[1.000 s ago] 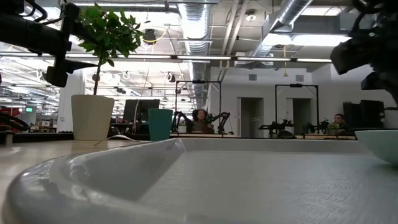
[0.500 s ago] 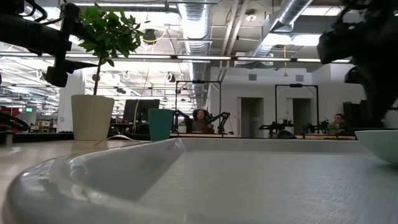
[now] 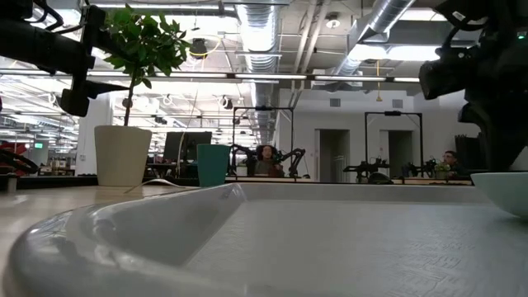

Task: Pick and place plate/cup/fork/spoon on tray
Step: Put the light blue plate on the blue serving tray

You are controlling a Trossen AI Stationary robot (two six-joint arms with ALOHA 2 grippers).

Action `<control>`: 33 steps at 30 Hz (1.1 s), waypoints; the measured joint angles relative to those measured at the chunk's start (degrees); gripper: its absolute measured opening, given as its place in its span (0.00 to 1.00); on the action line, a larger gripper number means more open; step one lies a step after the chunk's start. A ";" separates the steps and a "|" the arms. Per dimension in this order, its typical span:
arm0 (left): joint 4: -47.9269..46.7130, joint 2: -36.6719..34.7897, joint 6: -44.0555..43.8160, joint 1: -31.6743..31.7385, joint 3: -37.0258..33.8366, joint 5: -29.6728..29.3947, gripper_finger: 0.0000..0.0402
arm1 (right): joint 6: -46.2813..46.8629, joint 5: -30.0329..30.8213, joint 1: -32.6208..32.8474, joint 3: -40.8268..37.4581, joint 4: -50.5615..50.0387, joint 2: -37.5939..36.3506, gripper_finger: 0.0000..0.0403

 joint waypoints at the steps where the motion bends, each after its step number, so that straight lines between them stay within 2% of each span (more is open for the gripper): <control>1: -0.06 0.00 -0.02 0.00 0.00 0.00 0.58 | 0.00 0.00 0.00 0.00 0.02 0.00 0.02; 12: -0.02 0.02 0.00 0.00 0.00 -0.02 0.58 | 0.26 -1.64 1.73 0.00 1.35 5.42 0.03; 22: 0.02 0.02 0.00 0.00 0.00 -0.02 0.58 | 2.91 -1.63 2.58 0.00 -0.65 5.39 0.03; 27: 0.06 0.02 0.00 0.00 0.00 -0.04 0.58 | 2.99 -1.60 2.48 0.00 -1.28 3.07 0.04; 33: 0.14 0.02 0.00 0.00 0.00 -0.02 0.58 | 4.31 -0.21 -0.40 0.07 -5.07 -4.00 0.04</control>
